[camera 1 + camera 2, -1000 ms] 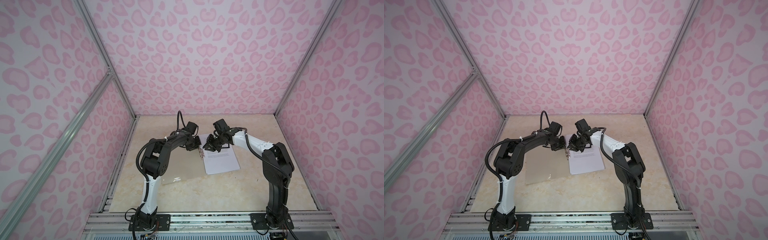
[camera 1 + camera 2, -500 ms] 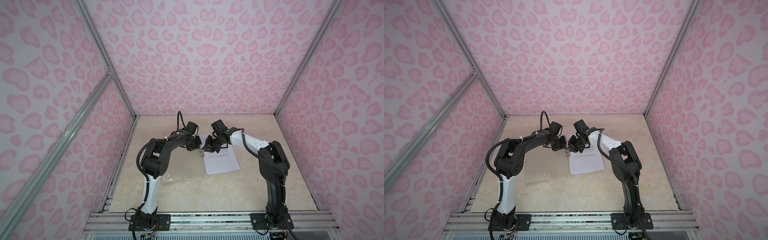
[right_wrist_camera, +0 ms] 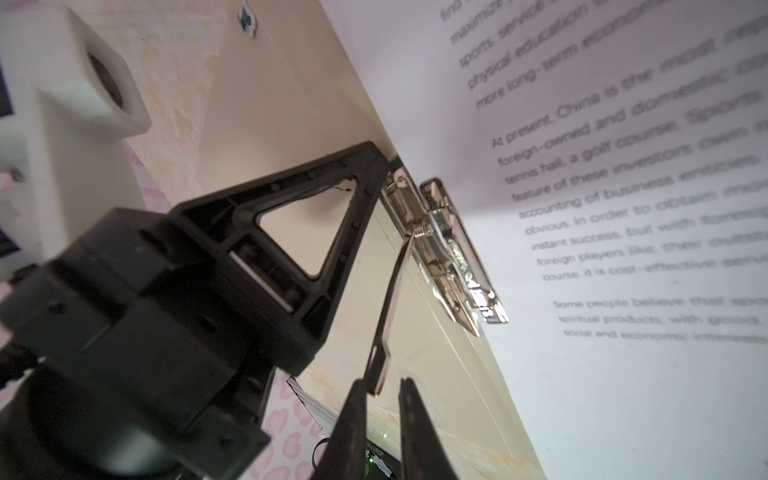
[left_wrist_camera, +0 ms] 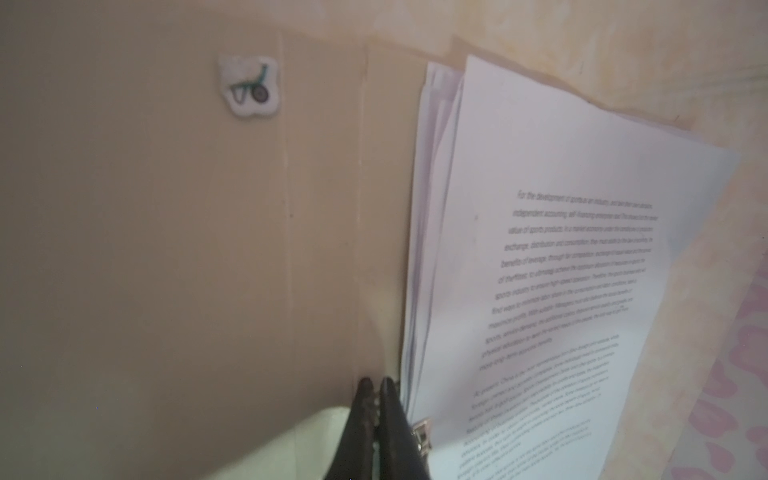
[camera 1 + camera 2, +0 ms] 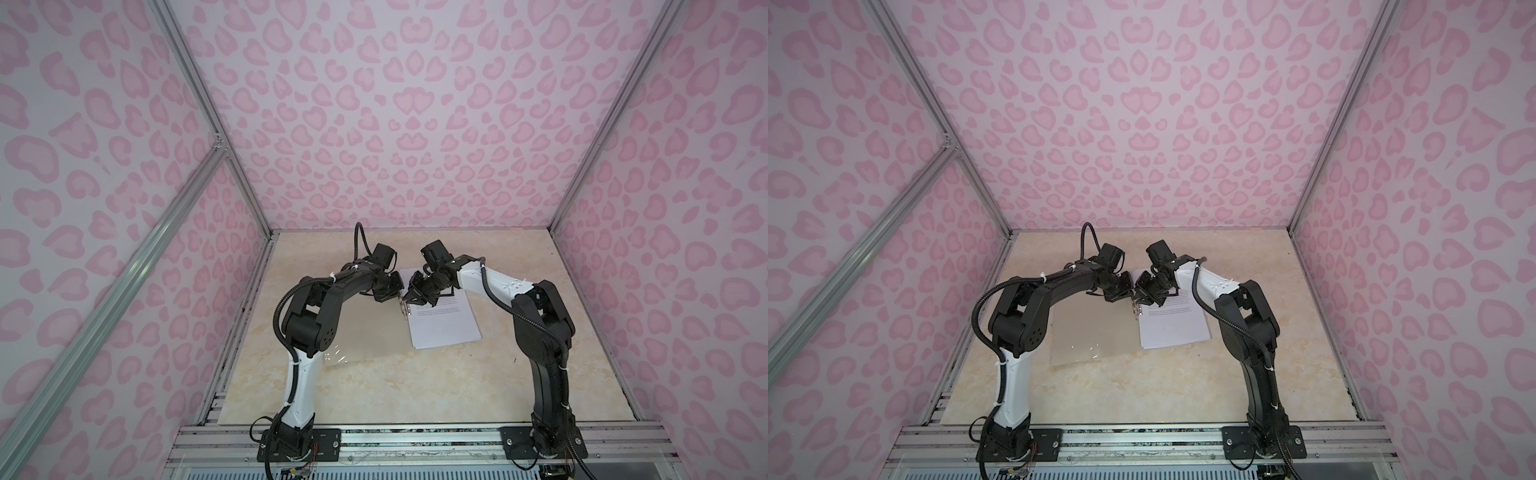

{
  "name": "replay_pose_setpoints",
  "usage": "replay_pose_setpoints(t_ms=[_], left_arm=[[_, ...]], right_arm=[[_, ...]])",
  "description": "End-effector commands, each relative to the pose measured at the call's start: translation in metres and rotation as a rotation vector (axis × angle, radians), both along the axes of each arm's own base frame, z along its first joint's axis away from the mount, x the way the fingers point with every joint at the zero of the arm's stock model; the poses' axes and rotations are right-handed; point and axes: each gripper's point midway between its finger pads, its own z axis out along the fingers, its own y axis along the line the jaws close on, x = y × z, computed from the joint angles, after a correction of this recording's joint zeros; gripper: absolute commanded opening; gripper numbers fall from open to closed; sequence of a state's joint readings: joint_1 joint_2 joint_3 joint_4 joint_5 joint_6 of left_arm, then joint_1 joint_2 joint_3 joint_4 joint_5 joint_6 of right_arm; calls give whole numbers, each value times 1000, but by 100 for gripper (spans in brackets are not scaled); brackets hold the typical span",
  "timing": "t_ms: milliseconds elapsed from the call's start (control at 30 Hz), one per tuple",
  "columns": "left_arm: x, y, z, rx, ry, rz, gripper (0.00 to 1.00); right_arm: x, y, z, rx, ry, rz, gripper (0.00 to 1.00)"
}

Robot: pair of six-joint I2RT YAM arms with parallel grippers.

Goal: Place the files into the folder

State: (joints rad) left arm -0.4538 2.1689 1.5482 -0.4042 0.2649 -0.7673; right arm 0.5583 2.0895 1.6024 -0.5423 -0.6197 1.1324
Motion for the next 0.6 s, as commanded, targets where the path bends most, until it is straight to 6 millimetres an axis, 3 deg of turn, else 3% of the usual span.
replay_pose_setpoints(t_ms=[0, 567], left_arm=[[-5, 3, -9, 11, 30, 9, 8], [-5, 2, -10, 5, 34, 14, 8]], right_arm=[[2, 4, -3, 15, 5, -1, 17], [1, 3, -8, 26, 22, -17, 10]])
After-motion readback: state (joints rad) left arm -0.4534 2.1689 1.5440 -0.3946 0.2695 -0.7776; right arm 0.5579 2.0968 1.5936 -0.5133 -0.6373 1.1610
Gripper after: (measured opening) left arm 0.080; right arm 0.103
